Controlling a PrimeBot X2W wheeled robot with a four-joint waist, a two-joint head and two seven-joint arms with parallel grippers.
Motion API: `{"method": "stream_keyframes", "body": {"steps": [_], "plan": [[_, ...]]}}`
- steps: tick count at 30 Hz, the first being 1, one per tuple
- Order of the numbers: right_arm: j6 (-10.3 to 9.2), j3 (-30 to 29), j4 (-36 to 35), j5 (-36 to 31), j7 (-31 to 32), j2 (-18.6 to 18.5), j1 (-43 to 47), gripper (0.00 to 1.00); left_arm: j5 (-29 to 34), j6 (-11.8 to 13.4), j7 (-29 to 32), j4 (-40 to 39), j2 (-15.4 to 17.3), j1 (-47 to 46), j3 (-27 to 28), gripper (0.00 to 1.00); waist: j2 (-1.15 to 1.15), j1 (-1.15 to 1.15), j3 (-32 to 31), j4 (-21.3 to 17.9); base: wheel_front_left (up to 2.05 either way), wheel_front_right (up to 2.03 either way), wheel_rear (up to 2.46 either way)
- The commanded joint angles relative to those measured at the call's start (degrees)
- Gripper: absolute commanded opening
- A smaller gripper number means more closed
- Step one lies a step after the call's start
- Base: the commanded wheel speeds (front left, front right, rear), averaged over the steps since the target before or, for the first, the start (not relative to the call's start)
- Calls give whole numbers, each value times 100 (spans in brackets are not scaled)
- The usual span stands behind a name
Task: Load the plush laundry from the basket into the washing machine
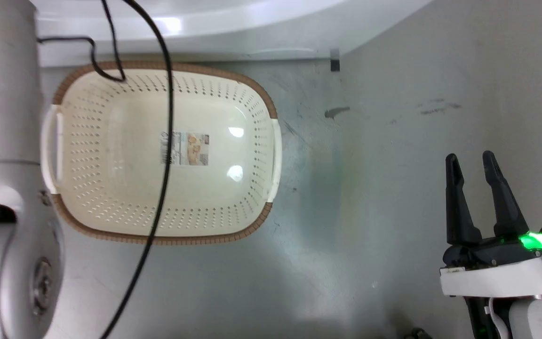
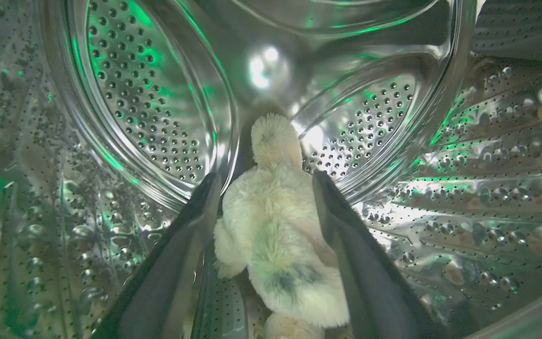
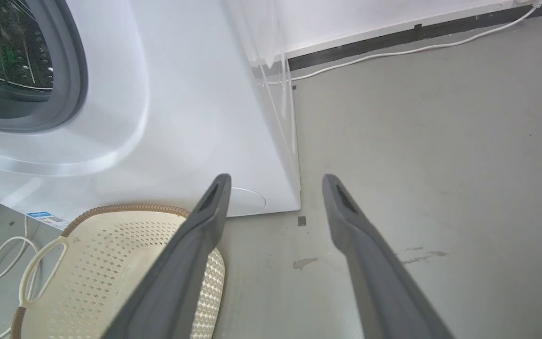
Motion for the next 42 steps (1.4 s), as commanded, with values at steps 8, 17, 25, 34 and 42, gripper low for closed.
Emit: {"method": "stream_keyframes", "body": {"steps": [8, 17, 25, 34, 42], "plan": [[5, -25, 244, -43, -24, -11, -181, 100, -162, -12, -30, -106, -266, 823, 36, 100, 0, 0, -596, 156, 0, 0, 0], [5, 26, 503, -34, -24, -11, -139, 100, -258, -11, -30, -472, -556, 1899, 93, 100, 0, 0, -1230, 250, 0, 0, 0], [5, 22, 734, -37, -24, -11, -32, 100, -334, -14, -30, -874, -782, 2967, 99, 100, 0, 0, -1914, 330, 0, 0, 0], [5, 3, 1006, -29, -23, -11, 246, 100, -475, -62, -30, -1332, -916, 4137, 23, 100, 0, 0, -2815, 446, 0, 0, 0], [5, -113, 1080, -155, 40, -11, 660, 100, -566, -49, -30, -1682, -946, 5120, -48, 100, 0, 0, -3538, 609, 0, 0, 0]]}}
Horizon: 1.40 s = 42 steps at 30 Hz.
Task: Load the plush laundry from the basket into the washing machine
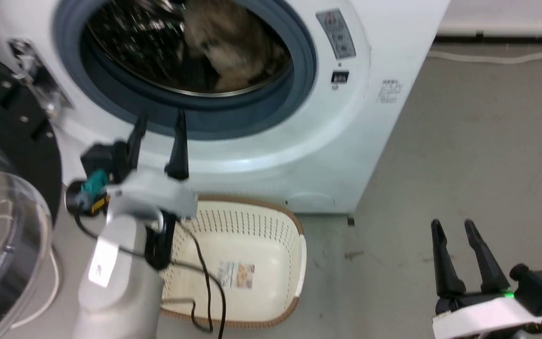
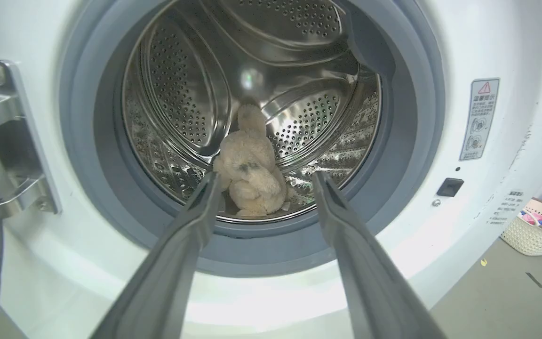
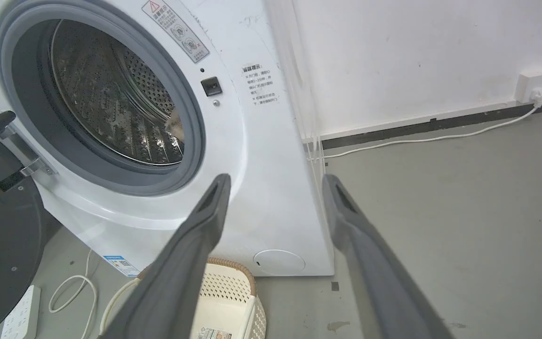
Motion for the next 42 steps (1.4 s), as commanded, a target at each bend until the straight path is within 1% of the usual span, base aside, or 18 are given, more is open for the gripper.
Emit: {"method": "stream_keyframes", "body": {"steps": [1, 6, 14, 21, 30, 39, 42], "plan": [[5, -40, -2, -54, 29, -11, 136, 100, -29, 9, -30, -96, -1, 275, -19, 100, 0, 1, -332, 107, 0, 0, 0], [5, -190, -37, -113, 111, -11, 435, 100, -94, 26, -30, -385, -10, 917, -113, 100, 0, 1, -722, 213, 0, 0, 0], [5, -245, -217, -298, 296, -11, 840, 100, -120, 246, 120, -1008, 7, 1819, -157, 100, 0, 1, -1146, 406, 0, 0, 0], [5, -230, -336, -329, 352, -11, 1006, 100, -87, 371, 359, -1612, 99, 2518, -199, 100, 0, 1, -1305, 552, 0, 0, 0], [5, -181, -343, -491, 346, -11, 1156, 100, -25, 513, 608, -2234, 183, 3204, -278, 100, 0, 1, -1395, 625, 0, 0, 0], [5, -184, -303, -560, 335, -11, 1277, 100, 74, 596, 676, -2632, 259, 3704, -389, 100, 0, 1, -1434, 600, 0, 0, 0], [5, -183, -267, -554, 335, -11, 1253, 100, 109, 705, 678, -2786, 280, 3903, -374, 100, 0, 1, -1445, 554, 0, 0, 0]]}}
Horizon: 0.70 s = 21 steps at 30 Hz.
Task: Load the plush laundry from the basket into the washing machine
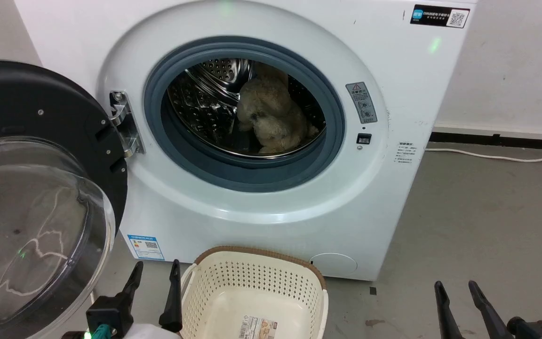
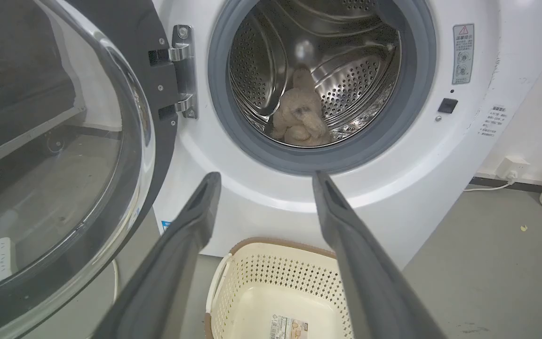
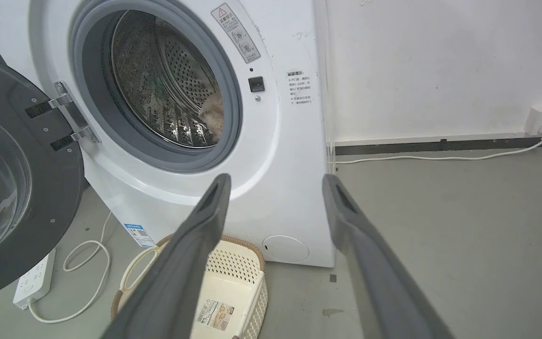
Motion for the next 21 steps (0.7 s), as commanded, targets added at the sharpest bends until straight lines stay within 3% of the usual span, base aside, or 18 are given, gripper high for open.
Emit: {"method": "stream_keyframes", "body": {"steps": [1, 21], "plan": [[5, -8, 16, -23, -25, -11, 45, 100, 40, 38, 10, -60, 21, 93, -3, 100, 0, 0, -3, -11, 0, 0, 0], [5, -17, 96, 18, -15, -11, 22, 100, -2, 59, -51, -407, 124, 259, -101, 100, 0, 0, -3, -23, 0, 0, 0]]}}
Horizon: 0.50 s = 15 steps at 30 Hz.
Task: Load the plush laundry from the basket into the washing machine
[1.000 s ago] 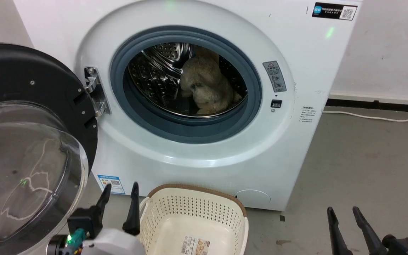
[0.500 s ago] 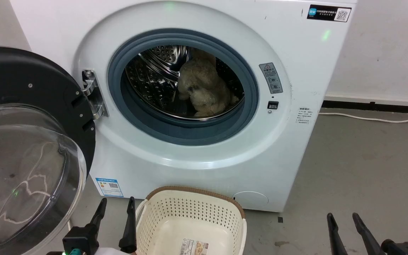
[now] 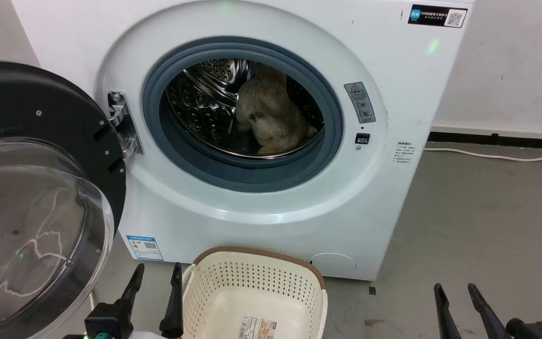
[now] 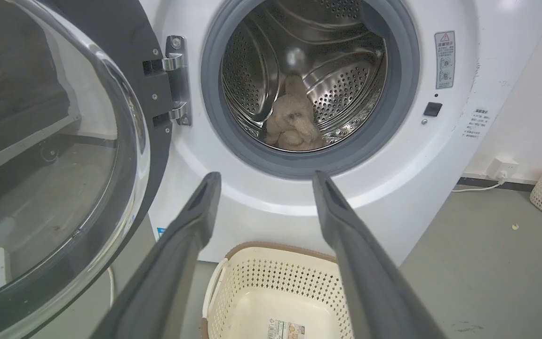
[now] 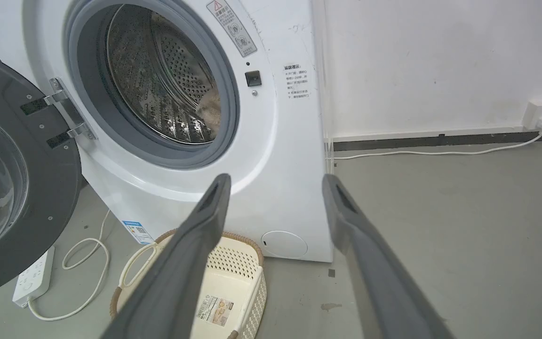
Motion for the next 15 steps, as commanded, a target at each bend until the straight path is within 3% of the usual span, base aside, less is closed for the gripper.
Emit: {"method": "stream_keyframes", "body": {"steps": [1, 2, 3, 15], "plan": [[5, -4, -1, 3, -11, -11, 22, 100, 5, 33, -13, -21, 33, -22, 1, 100, 0, 0, 7, 3, 0, 0, 0], [5, -3, -4, -4, -4, -11, 22, 100, -4, 35, -21, -13, 37, -35, 5, 100, 0, 0, 9, 6, 0, 0, 0], [0, 1, -1, 0, 4, 0, -1, 0, -7, 13, -16, 3, 3, -4, 0, 0, 0, 0, 9, 6, 0, 0, 0], [0, 8, -24, -95, 82, -1, -74, 0, 80, -2, 44, -3, -36, -45, 40, 0, 0, 0, 33, -9, 0, 0, 0]]}}
